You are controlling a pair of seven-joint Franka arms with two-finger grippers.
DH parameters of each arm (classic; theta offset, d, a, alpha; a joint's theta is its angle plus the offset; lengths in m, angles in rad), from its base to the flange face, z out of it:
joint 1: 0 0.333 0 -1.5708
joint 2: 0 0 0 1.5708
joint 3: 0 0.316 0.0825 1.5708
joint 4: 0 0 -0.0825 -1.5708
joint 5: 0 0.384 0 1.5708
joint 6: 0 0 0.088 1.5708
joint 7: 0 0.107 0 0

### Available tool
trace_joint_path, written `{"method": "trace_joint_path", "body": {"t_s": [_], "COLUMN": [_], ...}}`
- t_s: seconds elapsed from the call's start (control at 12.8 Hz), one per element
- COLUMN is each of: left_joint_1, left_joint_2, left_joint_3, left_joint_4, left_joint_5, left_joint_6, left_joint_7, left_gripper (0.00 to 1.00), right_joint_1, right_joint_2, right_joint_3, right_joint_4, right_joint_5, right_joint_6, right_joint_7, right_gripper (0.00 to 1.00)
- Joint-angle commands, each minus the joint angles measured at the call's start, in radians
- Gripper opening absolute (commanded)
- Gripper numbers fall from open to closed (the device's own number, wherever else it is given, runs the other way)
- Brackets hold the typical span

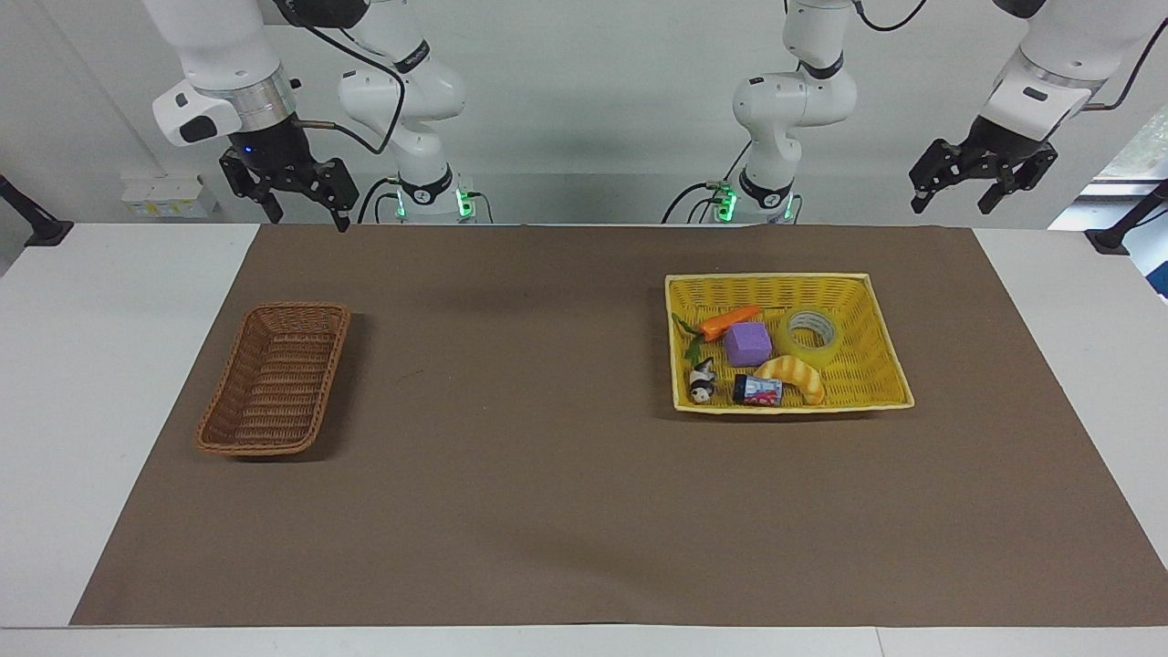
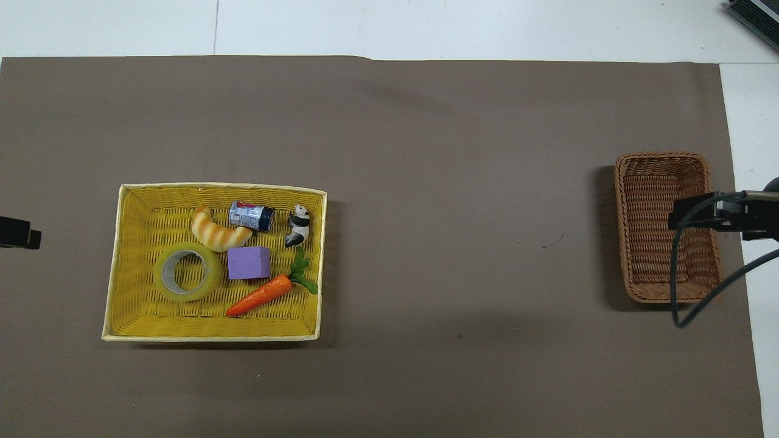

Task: Move tape to another basket

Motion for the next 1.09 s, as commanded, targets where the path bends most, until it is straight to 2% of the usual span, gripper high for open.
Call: {"method": "trace_joint_path", "body": {"t_s": [0.0, 0.7, 1.01], "left_joint_1": [0.001, 0.015, 0.073], "left_joint_2": [-0.016, -0.009, -0.004], "left_joint_3": [-0.003, -0.002, 0.0], "left_joint_4": [-0.022, -0.022, -0.114], "left_joint_5": [-0.006, -0.003, -0.003], "left_joint_6": [0.033, 0.061, 0.131], "left_joint_7": [0.012, 0.005, 0.009], "left_gripper": [1.0, 1.0, 1.0], "right_joint_1": [-0.014, -0.014, -0.014], "right_joint_2": [-0.008, -0.008, -0.008], "right_joint_3": [0.003, 0.003, 0.003], "right_joint_4": [-0.005, -0.005, -0.005], "right_joint_5": [0.014, 0.014, 0.016], "right_joint_6": [0.012, 0.012, 0.012], "right_joint_7": [-0.028, -0.028, -0.028], "right_gripper": [1.0, 1.0, 1.0]}}
